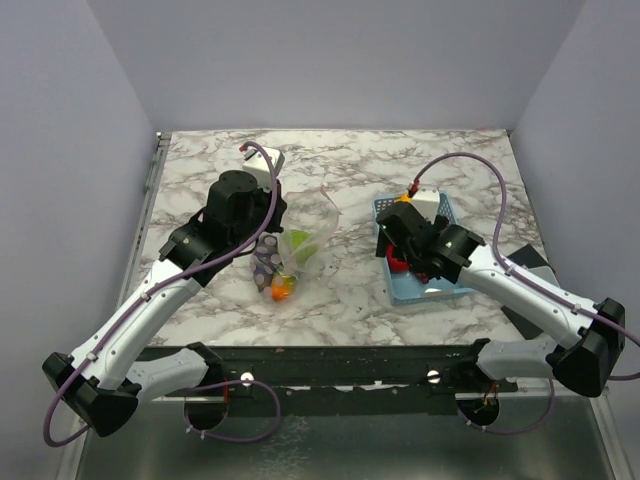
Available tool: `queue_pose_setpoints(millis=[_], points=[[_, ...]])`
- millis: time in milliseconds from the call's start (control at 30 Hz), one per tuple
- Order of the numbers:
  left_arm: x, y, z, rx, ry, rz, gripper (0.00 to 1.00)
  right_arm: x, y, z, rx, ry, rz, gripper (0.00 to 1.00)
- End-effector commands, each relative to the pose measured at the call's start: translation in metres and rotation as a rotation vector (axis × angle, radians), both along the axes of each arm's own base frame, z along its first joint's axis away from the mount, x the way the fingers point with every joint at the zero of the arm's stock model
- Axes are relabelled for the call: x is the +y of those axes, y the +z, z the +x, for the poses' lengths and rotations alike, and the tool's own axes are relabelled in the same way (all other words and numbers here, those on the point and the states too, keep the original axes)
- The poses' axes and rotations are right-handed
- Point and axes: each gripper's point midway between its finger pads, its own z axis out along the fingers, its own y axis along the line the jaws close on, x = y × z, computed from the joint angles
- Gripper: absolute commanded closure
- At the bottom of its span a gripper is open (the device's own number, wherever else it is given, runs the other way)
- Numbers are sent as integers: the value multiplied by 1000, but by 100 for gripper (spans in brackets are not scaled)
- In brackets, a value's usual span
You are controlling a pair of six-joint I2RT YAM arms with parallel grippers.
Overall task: Place the food in the zip-top bag and seal the zipper
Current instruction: Pick up the fake vegetable from the bin.
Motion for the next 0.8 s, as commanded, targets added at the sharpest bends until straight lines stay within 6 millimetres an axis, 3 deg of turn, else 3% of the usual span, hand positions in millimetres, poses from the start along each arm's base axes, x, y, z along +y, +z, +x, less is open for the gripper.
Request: queue_pose_setpoints(millis=[0,467,767], points=[[-2,15,-7,-15,-31,-29,100,-17,-13,-1,26,-69,19,9],[4,17,-15,-11,-28,-31,100,-30,-65,17,127,-121,125,7],[8,17,-18,-14,-22,-27,100,-27,-80,33,157,-155,157,7]])
